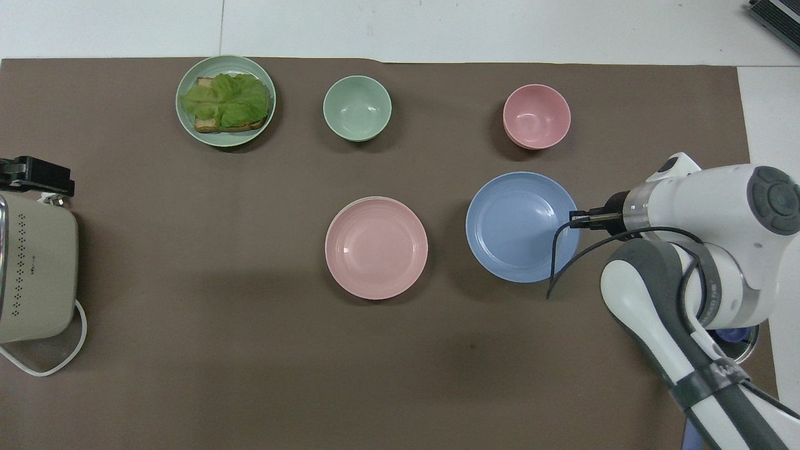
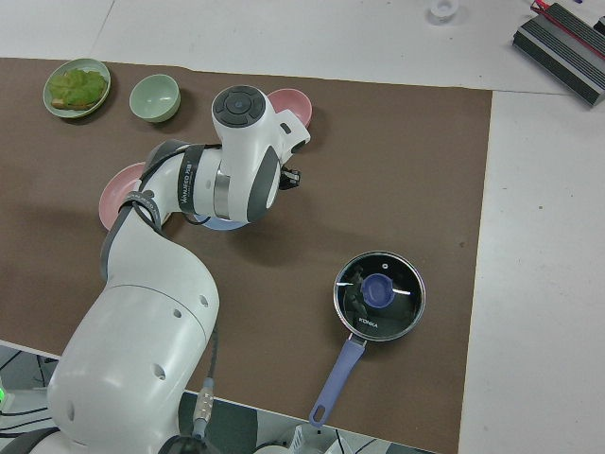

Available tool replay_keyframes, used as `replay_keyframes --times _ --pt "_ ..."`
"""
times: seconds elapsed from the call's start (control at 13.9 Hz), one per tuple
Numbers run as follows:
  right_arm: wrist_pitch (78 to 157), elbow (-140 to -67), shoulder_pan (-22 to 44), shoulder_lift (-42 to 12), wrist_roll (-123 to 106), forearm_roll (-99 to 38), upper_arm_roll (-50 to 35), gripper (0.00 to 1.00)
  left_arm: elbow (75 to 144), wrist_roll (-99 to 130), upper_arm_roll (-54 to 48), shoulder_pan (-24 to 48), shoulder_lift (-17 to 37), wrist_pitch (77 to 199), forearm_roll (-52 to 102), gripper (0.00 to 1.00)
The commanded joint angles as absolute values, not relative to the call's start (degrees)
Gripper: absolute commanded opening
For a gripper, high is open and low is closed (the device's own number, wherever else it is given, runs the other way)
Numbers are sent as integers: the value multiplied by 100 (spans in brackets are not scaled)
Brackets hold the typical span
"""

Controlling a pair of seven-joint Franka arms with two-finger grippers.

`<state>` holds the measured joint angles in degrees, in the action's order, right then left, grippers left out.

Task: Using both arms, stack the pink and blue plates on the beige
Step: 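Carry the blue plate with the right gripper onto the pink plate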

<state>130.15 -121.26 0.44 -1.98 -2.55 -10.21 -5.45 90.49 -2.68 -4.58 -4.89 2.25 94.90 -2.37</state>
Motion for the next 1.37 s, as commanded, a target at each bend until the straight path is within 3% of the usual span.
replay_keyframes --times 0.0,0.58,1.3 --pt "13025 -11928 455 -237 41 -1213 -562 0 9079 -316 -501 -545 185 9439 -299 100" --pt "13359 -11356 1853 -895 1774 -1072 -554 0 9079 -316 -501 -545 176 9439 -299 100" --pt "13939 -11373 2355 -1582 2329 -536 -562 0 9079 -316 -501 -545 184 9439 -299 100"
